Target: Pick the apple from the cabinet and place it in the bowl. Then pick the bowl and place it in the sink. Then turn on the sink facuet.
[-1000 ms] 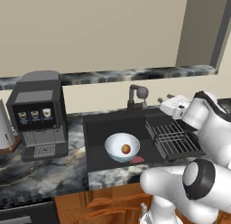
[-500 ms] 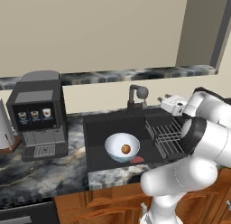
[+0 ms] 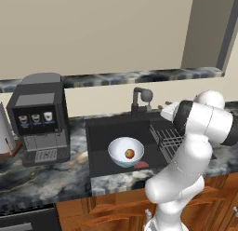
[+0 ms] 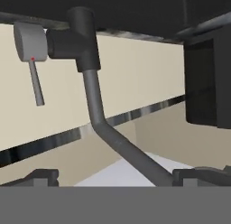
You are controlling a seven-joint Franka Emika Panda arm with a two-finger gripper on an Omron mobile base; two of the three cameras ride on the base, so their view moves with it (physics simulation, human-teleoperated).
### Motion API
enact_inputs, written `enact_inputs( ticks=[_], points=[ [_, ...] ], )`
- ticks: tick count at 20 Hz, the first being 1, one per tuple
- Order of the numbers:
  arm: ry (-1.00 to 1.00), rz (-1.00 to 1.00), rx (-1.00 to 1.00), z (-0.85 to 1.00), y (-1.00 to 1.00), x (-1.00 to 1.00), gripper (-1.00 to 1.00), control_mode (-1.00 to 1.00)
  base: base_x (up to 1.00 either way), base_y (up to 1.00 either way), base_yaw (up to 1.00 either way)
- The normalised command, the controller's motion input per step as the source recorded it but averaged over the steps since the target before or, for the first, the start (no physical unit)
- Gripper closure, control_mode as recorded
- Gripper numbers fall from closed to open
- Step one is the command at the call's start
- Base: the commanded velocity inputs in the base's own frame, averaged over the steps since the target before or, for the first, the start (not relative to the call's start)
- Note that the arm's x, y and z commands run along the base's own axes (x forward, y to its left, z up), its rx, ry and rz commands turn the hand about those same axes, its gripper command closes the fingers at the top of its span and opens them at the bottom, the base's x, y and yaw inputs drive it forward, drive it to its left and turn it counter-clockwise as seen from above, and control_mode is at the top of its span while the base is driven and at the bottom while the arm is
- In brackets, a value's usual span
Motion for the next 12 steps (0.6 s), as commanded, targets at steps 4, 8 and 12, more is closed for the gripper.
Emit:
enact_inputs(
  ticks=[4,8,12],
  points=[
    [-0.01,0.0,0.0,-0.08,0.0,0.53,-1.0,-1.0,0.0,0.0,0.0],
    [0.0,0.0,0.0,-0.04,0.0,0.64,-1.0,-1.0,0.0,0.0,0.0],
    [0.0,0.0,0.0,-0.16,0.05,0.61,-1.0,-1.0,0.0,0.0,0.0]
  ],
)
